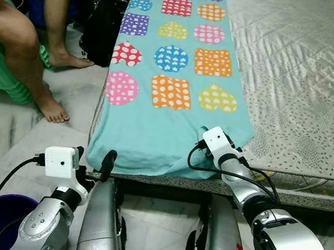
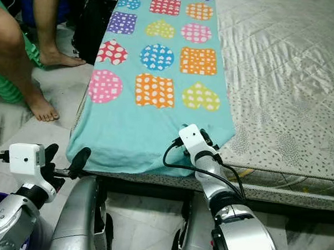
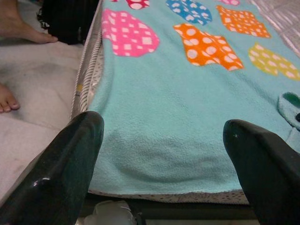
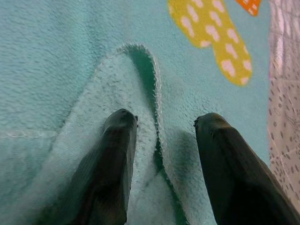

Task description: Clean up the room

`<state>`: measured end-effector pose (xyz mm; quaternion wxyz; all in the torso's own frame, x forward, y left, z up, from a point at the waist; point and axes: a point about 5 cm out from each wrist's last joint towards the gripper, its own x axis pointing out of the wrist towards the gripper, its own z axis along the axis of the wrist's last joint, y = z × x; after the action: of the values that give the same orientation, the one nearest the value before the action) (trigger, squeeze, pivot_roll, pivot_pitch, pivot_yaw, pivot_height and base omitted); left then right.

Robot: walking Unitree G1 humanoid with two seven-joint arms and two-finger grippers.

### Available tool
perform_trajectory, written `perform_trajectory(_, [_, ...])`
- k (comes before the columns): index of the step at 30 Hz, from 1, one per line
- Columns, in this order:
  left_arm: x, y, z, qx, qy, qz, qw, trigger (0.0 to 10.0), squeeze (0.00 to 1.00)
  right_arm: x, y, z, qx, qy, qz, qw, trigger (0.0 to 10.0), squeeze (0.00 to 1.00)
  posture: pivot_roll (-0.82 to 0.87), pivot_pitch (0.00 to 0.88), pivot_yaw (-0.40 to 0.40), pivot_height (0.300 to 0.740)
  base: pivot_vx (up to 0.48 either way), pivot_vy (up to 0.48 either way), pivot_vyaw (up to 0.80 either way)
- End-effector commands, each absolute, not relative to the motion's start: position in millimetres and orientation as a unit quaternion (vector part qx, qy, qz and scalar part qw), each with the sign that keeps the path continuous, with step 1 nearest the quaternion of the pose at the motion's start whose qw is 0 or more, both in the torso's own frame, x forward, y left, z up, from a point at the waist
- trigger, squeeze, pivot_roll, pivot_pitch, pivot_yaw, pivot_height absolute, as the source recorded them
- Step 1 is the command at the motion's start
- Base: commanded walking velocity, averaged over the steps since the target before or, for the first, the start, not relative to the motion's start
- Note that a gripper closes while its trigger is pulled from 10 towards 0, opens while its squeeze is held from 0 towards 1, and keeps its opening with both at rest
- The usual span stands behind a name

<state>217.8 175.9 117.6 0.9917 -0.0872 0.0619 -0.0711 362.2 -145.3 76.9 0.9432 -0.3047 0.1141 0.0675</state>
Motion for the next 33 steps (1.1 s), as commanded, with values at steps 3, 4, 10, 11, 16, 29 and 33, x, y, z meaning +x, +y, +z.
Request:
perform_trajectory(3, [214.3,177.2,117.0,-0.087,0.071,-0.07,0.991,10.0,0.0,362.2,-151.2,76.7,-0.265,0.123,0.048,0.955,10.0,0.0,0.19,0.248,-0.006,0.545,0.0,0.0,0.0])
perform_trajectory(4, [214.1,177.3,116.7,-0.087,0.072,-0.07,0.991,10.0,0.0,362.3,-150.9,77.1,-0.257,0.121,0.048,0.958,10.0,0.0,0.19,0.248,-0.006,0.545,0.0,0.0,0.0])
perform_trajectory(10, [212.4,176.2,114.1,-0.087,0.077,-0.069,0.991,10.0,0.0,358.8,-149.2,71.5,-0.239,0.13,0.054,0.961,10.0,0.0,0.19,0.248,-0.006,0.545,0.0,0.0,-0.35])
perform_trajectory(11, [212.3,176.1,113.7,-0.087,0.078,-0.069,0.991,10.0,0.0,357.8,-149.3,69.8,-0.241,0.132,0.055,0.96,10.0,0.0,0.19,0.248,-0.006,0.545,0.0,0.0,-0.8])
perform_trajectory(16, [212.2,175.9,113.4,-0.087,0.08,-0.069,0.991,10.0,0.0,357.1,-149.5,69.3,-0.244,0.13,0.057,0.959,10.0,0.0,0.19,0.248,-0.006,0.545,0.0,0.0,0.0])
perform_trajectory(29, [212.6,177.7,112.7,-0.084,0.079,-0.064,0.991,10.0,0.0,355.0,-146.4,66.3,-0.264,0.13,0.082,0.952,10.0,0.0,0.18,0.24,-0.008,0.545,0.0,0.0,0.0])
perform_trajectory(33, [213.6,179.2,113.5,-0.083,0.076,-0.06,0.992,10.0,0.0,352.5,-144.1,63.8,-0.273,0.126,0.103,0.948,0.0,0.0,0.18,0.239,-0.009,0.545,0.0,0.0,0.0])
